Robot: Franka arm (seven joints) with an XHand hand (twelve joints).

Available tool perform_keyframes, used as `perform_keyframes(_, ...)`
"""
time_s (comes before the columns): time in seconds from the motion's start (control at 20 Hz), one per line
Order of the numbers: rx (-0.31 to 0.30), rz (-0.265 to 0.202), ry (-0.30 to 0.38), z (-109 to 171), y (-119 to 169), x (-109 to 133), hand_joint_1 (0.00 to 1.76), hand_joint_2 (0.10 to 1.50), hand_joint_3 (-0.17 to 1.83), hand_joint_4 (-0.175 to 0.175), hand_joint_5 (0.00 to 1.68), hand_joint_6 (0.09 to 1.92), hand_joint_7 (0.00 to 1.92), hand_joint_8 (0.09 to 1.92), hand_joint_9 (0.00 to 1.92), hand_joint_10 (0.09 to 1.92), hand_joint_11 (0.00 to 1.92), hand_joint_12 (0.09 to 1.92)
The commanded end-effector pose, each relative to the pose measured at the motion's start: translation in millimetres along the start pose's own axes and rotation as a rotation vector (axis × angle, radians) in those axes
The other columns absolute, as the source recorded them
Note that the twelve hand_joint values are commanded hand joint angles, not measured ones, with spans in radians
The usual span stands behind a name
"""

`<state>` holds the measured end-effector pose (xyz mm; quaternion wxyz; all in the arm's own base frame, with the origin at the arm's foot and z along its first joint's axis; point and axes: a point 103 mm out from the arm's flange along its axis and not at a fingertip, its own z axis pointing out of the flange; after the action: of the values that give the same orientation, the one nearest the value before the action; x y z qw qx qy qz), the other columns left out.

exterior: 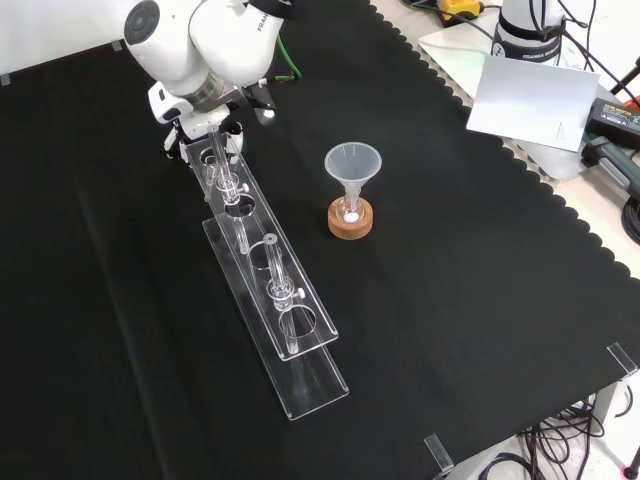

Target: Put the weighing funnel back on the table.

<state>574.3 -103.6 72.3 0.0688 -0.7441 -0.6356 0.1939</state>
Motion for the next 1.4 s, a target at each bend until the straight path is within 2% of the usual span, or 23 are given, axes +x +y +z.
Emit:
perform_keyframes(0.05, 0.015, -0.013, 0.009, 0, -3, 3, 1.09, 0.88, 0.10, 0.050, 0.97, 0.62, 0.45, 0.71, 1.07, 0.09, 0.98, 0.90)
perform_keyframes(0.2, 0.028, -0.023, 0.009, 0, -5, 5, 1.06, 0.79, 0.23, -0.003, 0.67, 0.68, 0.36, 0.71, 1.00, 0.09, 0.88, 0.95)
perform_keyframes(0.3, 0.028, -0.025, 0.005, -1, -8, 6, 1.04, 0.71, 0.36, -0.016, 0.52, 0.63, 0.32, 0.71, 0.95, 0.09, 0.81, 1.01)
perform_keyframes(0.45, 0.032, -0.032, 0.005, -5, -11, 6, 1.01, 0.63, 0.50, -0.022, 0.43, 0.53, 0.28, 0.70, 0.90, 0.09, 0.73, 1.06)
perform_keyframes(0.85, 0.027, -0.042, 0.030, -25, -30, 3, 0.95, 0.57, 0.55, -0.014, 0.39, 0.32, 0.21, 0.68, 0.76, 0.16, 0.52, 1.20)
perform_keyframes(1.15, -0.011, -0.035, 0.053, -58, -60, -8, 0.87, 0.56, 0.56, -0.006, 0.41, 0.17, 0.19, 0.67, 0.57, 0.50, 0.40, 1.29)
perform_keyframes(1.4, -0.028, -0.017, 0.061, -79, -92, -15, 0.85, 0.56, 0.56, -0.003, 0.39, 0.14, 0.19, 0.66, 0.53, 0.55, 0.38, 1.30)
